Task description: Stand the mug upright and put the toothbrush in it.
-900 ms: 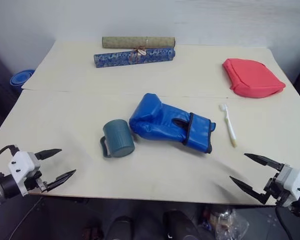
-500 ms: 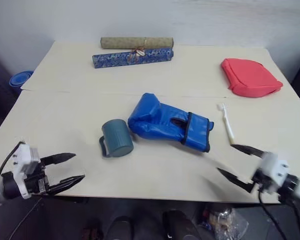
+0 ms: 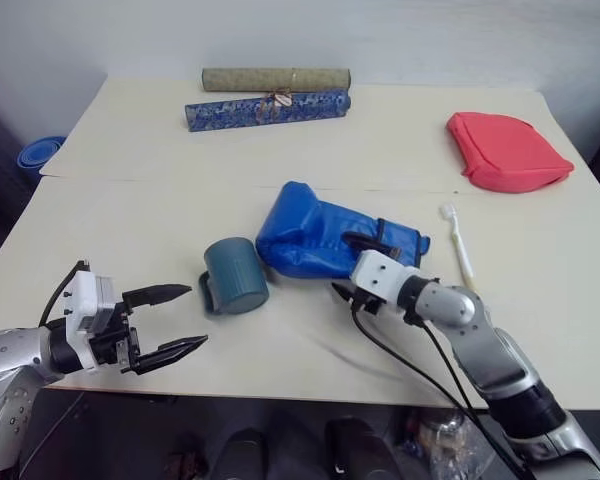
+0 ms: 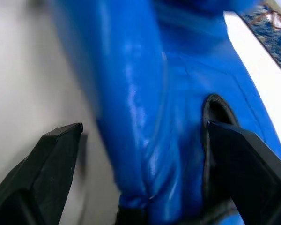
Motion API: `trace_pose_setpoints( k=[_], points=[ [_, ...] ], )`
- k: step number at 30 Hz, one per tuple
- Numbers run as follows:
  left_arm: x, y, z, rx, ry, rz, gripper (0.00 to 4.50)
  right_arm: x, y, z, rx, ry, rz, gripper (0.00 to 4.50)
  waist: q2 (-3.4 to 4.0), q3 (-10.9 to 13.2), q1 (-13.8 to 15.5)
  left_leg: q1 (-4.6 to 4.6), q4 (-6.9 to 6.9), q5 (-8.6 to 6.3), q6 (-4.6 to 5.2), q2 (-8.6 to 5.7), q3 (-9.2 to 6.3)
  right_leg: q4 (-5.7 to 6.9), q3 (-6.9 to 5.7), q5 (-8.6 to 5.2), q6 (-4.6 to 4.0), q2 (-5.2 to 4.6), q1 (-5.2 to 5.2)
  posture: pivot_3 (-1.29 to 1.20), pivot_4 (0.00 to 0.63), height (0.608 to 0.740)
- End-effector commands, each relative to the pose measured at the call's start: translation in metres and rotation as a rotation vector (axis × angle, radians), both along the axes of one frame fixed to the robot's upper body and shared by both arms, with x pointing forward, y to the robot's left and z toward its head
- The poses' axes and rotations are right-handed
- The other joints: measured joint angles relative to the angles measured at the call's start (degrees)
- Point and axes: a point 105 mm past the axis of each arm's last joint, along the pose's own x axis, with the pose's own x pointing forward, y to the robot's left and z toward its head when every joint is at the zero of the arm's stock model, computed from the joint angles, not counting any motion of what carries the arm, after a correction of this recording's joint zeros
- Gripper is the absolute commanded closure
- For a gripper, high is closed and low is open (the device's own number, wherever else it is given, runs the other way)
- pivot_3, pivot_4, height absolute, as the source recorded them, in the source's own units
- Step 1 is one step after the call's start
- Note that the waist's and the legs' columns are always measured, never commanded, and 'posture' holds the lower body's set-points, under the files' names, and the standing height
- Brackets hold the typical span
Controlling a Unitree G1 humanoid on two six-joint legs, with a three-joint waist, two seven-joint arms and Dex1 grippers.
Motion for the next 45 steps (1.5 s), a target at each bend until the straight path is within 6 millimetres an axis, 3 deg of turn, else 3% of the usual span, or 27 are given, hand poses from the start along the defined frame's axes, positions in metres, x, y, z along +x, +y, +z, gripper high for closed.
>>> trace_pose_setpoints(
  k=[1,4,6,12,15,17,18,21,23,24,26,28,32,34,37,40,45],
  points=[
    [-0.003,-0.001,0.002,0.018,-0.040,-0.010,0.00,0.005,0.000,-0.005,-0.023,-0.009,-0.024,0.07,-0.03,-0.02,-0.20,0.01,-0.01,0.00,0.00,0.00,-0.01,0.00,-0.01,0.00,0.00,0.00,0.01,0.00,0.150,0.740],
    [-0.001,0.002,0.000,0.022,-0.052,0.008,0.00,0.009,0.000,0.000,-0.008,-0.024,-0.040,0.70,-0.03,-0.02,-0.34,0.03,0.01,0.04,0.02,0.00,-0.01,0.02,-0.01,0.00,0.00,0.01,0.04,0.00,0.150,0.740],
    [0.000,0.002,0.000,0.018,-0.060,0.019,0.00,0.011,-0.001,0.004,-0.001,-0.041,-0.048,1.46,-0.03,-0.02,-0.36,0.04,0.02,0.10,0.02,0.00,0.00,0.04,0.00,0.01,0.02,0.00,0.05,0.00,0.150,0.740],
    [0.010,0.003,0.002,0.005,-0.095,0.060,0.00,0.016,-0.008,0.031,0.088,-0.108,-0.074,2.96,-0.03,-0.02,-0.36,0.06,0.00,0.10,0.03,0.01,-0.02,0.10,-0.01,0.01,0.01,0.02,0.04,0.00,0.150,0.740],
    [0.014,0.003,0.005,-0.012,-0.110,0.072,0.00,0.012,-0.008,0.059,0.241,-0.137,-0.050,3.79,-0.03,-0.02,-0.36,0.04,-0.01,0.10,0.02,0.00,-0.02,0.11,-0.02,0.01,0.02,0.02,0.03,0.00,0.150,0.740],
    [0.017,0.003,0.008,-0.027,-0.120,0.081,0.00,0.006,-0.011,0.098,0.483,-0.163,-0.022,4.14,-0.03,-0.01,-0.39,0.03,-0.01,0.10,0.02,0.01,-0.03,0.11,-0.03,0.01,0.02,0.02,0.03,0.00,0.150,0.740],
    [0.019,0.003,0.008,-0.032,-0.124,0.084,0.00,0.003,-0.023,0.118,0.567,-0.203,-0.031,4.18,0.00,0.00,-0.48,0.02,-0.03,0.11,0.01,0.02,-0.04,0.12,-0.03,0.01,0.02,0.03,0.02,0.00,0.150,0.740],
    [0.023,0.003,0.010,-0.041,-0.131,0.089,0.00,0.003,-0.071,0.156,0.620,-0.278,-0.118,4.18,0.04,0.03,-0.33,0.00,0.00,0.12,-0.01,0.00,-0.04,0.45,-0.03,0.02,0.03,0.02,0.00,0.00,0.150,0.740],
    [0.025,0.002,0.011,-0.042,-0.136,0.087,0.00,0.016,-0.126,0.162,0.562,-0.246,-0.330,4.18,0.02,0.01,0.10,-0.01,0.00,0.11,0.01,-0.05,-0.07,0.44,-0.05,0.02,0.03,-0.04,0.01,0.00,0.150,0.740],
    [0.026,0.001,0.011,-0.043,-0.140,0.083,0.00,0.020,-0.158,0.157,0.485,-0.204,-0.467,4.18,0.02,0.01,0.36,0.01,0.01,0.08,0.07,-0.07,-0.20,0.28,-0.15,0.02,0.03,-0.09,0.09,0.00,0.150,0.740],
    [0.027,0.000,0.011,-0.044,-0.143,0.078,0.00,0.021,-0.196,0.151,0.378,-0.150,-0.610,4.18,-0.01,0.00,1.07,0.00,-0.04,0.08,0.14,-0.15,-0.21,-0.05,-0.16,0.02,0.02,-0.19,0.14,0.00,0.150,0.740],
    [0.030,-0.003,0.010,-0.052,-0.147,0.072,0.00,0.020,-0.252,0.134,0.260,-0.085,-0.791,4.18,0.00,-0.01,1.07,-0.01,-0.12,0.05,0.20,-0.15,-0.14,-0.15,-0.12,0.02,0.02,-0.18,0.14,0.00,0.150,0.740],
    [0.034,-0.009,0.010,-0.057,-0.157,0.055,0.00,0.015,-0.315,0.092,0.103,0.020,-0.972,4.18,0.02,-0.01,0.69,0.03,-0.11,0.05,0.27,-0.12,0.23,-0.10,0.12,0.02,0.02,-0.09,0.04,0.00,0.150,0.740],
    [0.035,-0.010,0.011,-0.053,-0.162,0.047,0.00,0.015,-0.324,0.071,0.046,0.091,-0.988,4.18,0.02,0.00,0.27,0.08,-0.09,0.05,0.28,-0.09,0.34,-0.10,0.18,0.03,0.03,-0.05,0.03,0.00,0.150,0.740],
    [0.035,-0.009,0.012,-0.043,-0.167,0.046,0.00,0.018,-0.325,0.052,0.116,0.164,-0.989,4.18,0.24,0.06,-1.59,0.14,-0.03,0.10,0.29,0.02,0.63,0.03,0.31,0.06,0.09,0.07,-0.03,0.00,0.150,0.740],
    [0.035,-0.005,0.013,-0.035,-0.171,0.060,0.00,0.020,-0.325,0.053,0.220,0.161,-0.981,3.18,0.29,0.05,-2.19,0.33,-0.04,0.16,0.27,0.05,0.80,0.22,0.33,0.08,0.12,0.13,-0.02,0.00,0.150,0.740],
    [0.034,0.008,0.012,-0.022,-0.170,0.112,0.00,0.005,-0.310,0.084,0.299,0.111,-0.778,1.50,0.30,0.05,-1.85,0.34,-0.08,0.15,0.26,0.09,0.73,0.20,0.47,0.08,0.12,0.12,0.01,0.00,0.150,0.740]
  ],
)
